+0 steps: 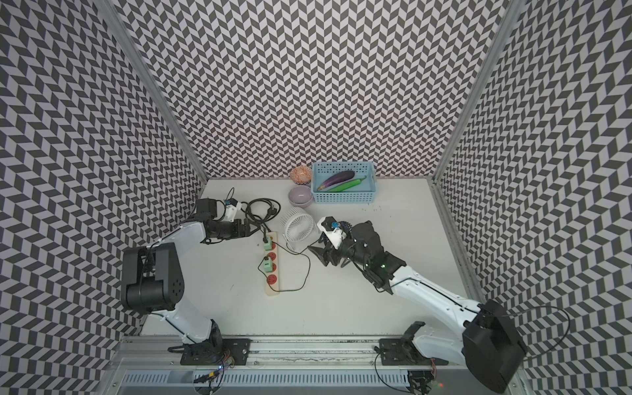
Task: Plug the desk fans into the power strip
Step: Adjust the power cord at the center of the board, then reset both arms
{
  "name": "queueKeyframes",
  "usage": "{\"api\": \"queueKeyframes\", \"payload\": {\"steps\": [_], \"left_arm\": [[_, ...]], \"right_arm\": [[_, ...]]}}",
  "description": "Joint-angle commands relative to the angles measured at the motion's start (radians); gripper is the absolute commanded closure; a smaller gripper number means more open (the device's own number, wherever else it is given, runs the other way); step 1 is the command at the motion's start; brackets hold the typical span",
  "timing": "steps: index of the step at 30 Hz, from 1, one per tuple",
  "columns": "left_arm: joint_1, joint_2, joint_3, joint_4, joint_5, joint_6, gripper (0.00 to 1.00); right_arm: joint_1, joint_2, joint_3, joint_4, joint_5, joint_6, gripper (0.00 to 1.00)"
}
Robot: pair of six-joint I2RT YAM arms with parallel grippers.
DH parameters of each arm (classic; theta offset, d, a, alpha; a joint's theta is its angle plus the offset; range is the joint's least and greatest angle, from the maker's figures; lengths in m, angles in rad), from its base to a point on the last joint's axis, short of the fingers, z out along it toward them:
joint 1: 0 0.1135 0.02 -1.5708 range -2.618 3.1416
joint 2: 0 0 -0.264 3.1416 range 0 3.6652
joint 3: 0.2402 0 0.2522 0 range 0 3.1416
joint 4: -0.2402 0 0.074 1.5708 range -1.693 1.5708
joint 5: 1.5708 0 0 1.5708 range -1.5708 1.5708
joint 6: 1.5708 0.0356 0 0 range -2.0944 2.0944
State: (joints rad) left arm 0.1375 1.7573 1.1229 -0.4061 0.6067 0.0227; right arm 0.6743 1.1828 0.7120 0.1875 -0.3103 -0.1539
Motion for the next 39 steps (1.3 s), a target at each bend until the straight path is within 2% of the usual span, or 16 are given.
{"api": "queueKeyframes", "payload": {"steps": [1,3,8,10,12,15,18,22,25,32,39], "left_arm": [[-0.003,0.046,0.09,-0.066,0.017,0.01,0.4],[-0.003,0.049,0.092,-0.051,0.033,0.003,0.51],[-0.021,0.025,0.07,-0.036,0.127,-0.005,0.55],[-0.023,0.004,0.047,-0.028,0.114,0.001,0.5],[-0.021,-0.013,0.032,-0.025,0.073,0.006,0.38],[-0.011,-0.031,0.029,-0.032,-0.002,0.029,0.3],[0.009,-0.033,0.027,-0.025,-0.052,0.029,0.23],[0.036,-0.016,0.053,-0.033,-0.062,0.019,0.17],[0.053,-0.008,0.037,0.014,-0.065,0.017,0.01],[0.055,-0.01,-0.072,0.282,-0.035,-0.003,0.0],[0.043,-0.055,-0.247,0.617,-0.09,-0.008,0.0]], "right_arm": [[-0.016,-0.026,-0.015,0.007,0.005,-0.007,0.15],[-0.017,-0.026,-0.022,0.015,0.007,-0.008,0.15],[-0.022,-0.019,-0.027,0.019,-0.005,-0.005,0.15],[-0.026,-0.017,-0.033,0.022,0.001,-0.011,0.15],[-0.034,-0.021,-0.045,0.031,0.008,-0.009,0.15],[-0.057,-0.027,-0.062,0.046,0.018,0.006,0.14],[-0.076,-0.036,-0.091,0.086,0.079,0.018,0.14],[-0.121,-0.05,-0.138,0.151,0.167,0.068,0.12],[-0.168,-0.06,-0.173,0.207,0.231,0.105,0.05],[-0.284,-0.082,-0.2,0.244,0.339,0.172,0.01],[-0.389,-0.089,-0.245,0.319,0.437,0.229,0.0]]}}
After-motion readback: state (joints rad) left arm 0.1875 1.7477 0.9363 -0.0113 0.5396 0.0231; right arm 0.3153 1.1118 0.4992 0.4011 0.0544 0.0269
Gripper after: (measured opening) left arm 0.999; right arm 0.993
